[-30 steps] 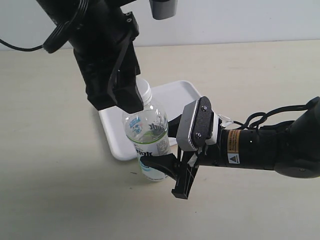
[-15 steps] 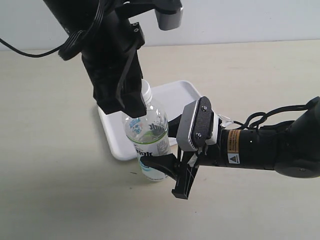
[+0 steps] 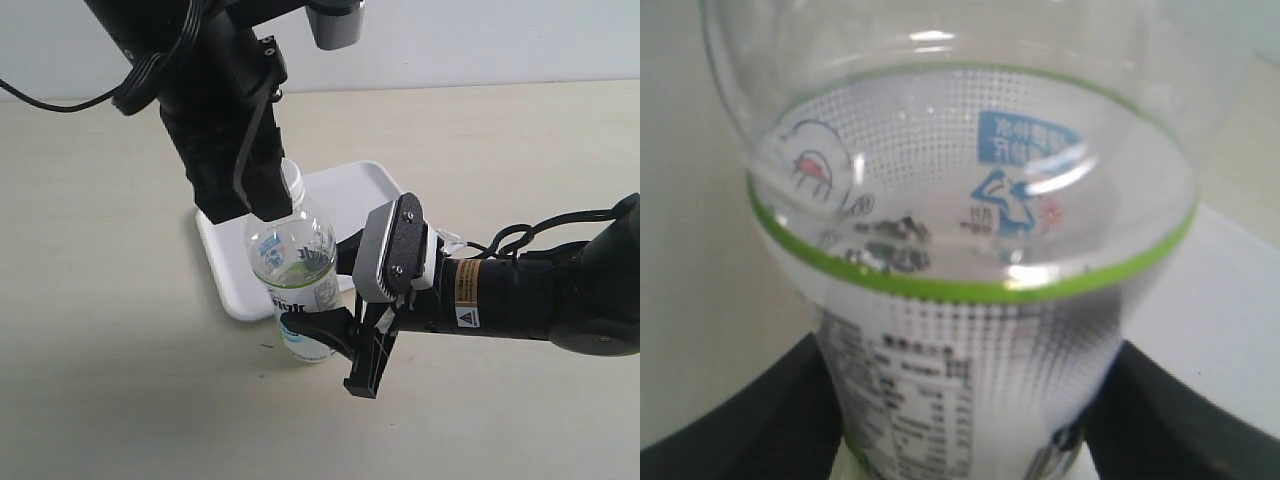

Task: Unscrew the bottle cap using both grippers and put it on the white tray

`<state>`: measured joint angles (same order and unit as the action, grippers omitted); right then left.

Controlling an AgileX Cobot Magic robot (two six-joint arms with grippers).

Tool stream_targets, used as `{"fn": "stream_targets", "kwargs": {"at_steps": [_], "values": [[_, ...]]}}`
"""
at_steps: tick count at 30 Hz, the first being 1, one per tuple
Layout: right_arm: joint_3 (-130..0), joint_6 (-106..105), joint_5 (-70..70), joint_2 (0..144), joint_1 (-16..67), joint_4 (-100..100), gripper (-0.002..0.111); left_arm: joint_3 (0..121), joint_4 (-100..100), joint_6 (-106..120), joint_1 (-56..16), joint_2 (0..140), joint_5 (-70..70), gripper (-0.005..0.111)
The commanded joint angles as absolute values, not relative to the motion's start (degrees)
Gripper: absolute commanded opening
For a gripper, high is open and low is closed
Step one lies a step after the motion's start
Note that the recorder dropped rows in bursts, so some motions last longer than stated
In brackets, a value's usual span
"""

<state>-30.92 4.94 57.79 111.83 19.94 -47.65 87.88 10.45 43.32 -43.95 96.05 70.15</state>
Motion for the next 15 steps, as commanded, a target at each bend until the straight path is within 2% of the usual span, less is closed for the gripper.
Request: {"fn": "stream_targets", "kwargs": {"at_steps": [1, 3, 15], "values": [[-30.84, 4.52, 55.56, 111.96, 20.02, -48.34, 0.0, 88.33, 11.51, 44.83, -44.03, 95.54, 69.96, 0.01], [-30.84, 4.52, 55.56, 111.96, 20.02, -48.34, 0.0, 88.33, 11.8, 44.83, -44.03, 95.54, 69.96, 0.0], [-30.84, 4.52, 55.56, 111.96, 20.02, -48.19, 0.0, 88.33, 13.41, 28.82, -44.03, 95.54, 69.96, 0.0]]}}
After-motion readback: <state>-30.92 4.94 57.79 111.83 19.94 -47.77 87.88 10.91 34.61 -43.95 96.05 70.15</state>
